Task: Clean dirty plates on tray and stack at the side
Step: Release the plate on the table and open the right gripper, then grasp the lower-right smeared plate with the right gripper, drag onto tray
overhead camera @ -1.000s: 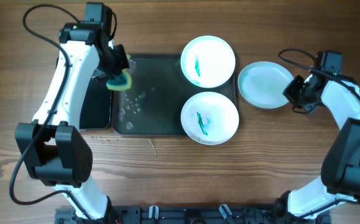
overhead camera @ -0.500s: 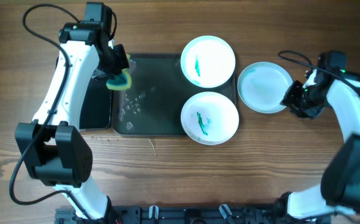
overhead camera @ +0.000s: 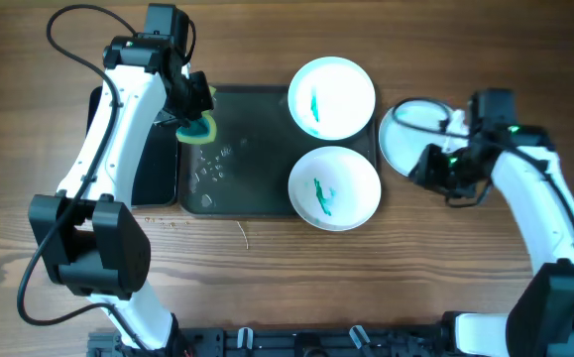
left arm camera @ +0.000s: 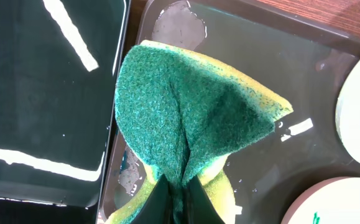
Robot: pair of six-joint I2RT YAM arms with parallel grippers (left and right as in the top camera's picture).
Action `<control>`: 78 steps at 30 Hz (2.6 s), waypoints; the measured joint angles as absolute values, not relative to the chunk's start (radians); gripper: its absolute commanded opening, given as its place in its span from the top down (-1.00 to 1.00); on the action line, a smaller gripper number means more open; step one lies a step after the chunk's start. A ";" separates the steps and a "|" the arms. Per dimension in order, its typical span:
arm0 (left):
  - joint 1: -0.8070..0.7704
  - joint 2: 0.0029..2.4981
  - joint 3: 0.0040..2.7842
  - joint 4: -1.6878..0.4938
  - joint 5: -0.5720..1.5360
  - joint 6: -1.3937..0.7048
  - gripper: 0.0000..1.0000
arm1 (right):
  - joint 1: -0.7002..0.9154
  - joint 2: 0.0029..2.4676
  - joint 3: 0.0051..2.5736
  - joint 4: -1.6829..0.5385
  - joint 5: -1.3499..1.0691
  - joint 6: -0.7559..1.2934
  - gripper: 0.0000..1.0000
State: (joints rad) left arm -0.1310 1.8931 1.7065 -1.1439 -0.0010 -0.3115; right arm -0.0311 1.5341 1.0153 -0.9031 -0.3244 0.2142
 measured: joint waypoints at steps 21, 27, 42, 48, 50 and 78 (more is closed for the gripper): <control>-0.131 1.893 1.707 -1.144 -0.001 -0.311 0.92 | 0.122 1.639 0.872 -0.613 -0.315 0.290 0.77; -0.131 1.893 1.707 -1.144 -0.001 -0.311 0.92 | 0.122 1.639 0.872 -0.607 -0.352 0.294 0.91; -0.131 1.893 1.707 -1.144 -0.001 -0.311 0.92 | 0.241 1.631 0.872 -0.615 -0.380 0.394 0.91; -0.131 1.893 1.707 -1.144 -0.001 -0.311 0.92 | 0.304 1.610 0.872 -0.591 -0.350 0.506 0.91; -0.131 1.893 1.707 -1.144 -0.001 -0.311 0.92 | 0.343 1.610 0.872 -0.545 -0.345 0.567 0.91; -0.135 1.893 1.703 -1.143 0.051 -0.313 0.92 | 0.618 1.826 1.044 -0.295 -0.081 0.894 0.36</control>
State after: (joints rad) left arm -0.1349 1.8931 1.7027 -1.1427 0.0505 -0.3130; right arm 0.6178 1.8259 1.0435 -0.2955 -0.0811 0.8936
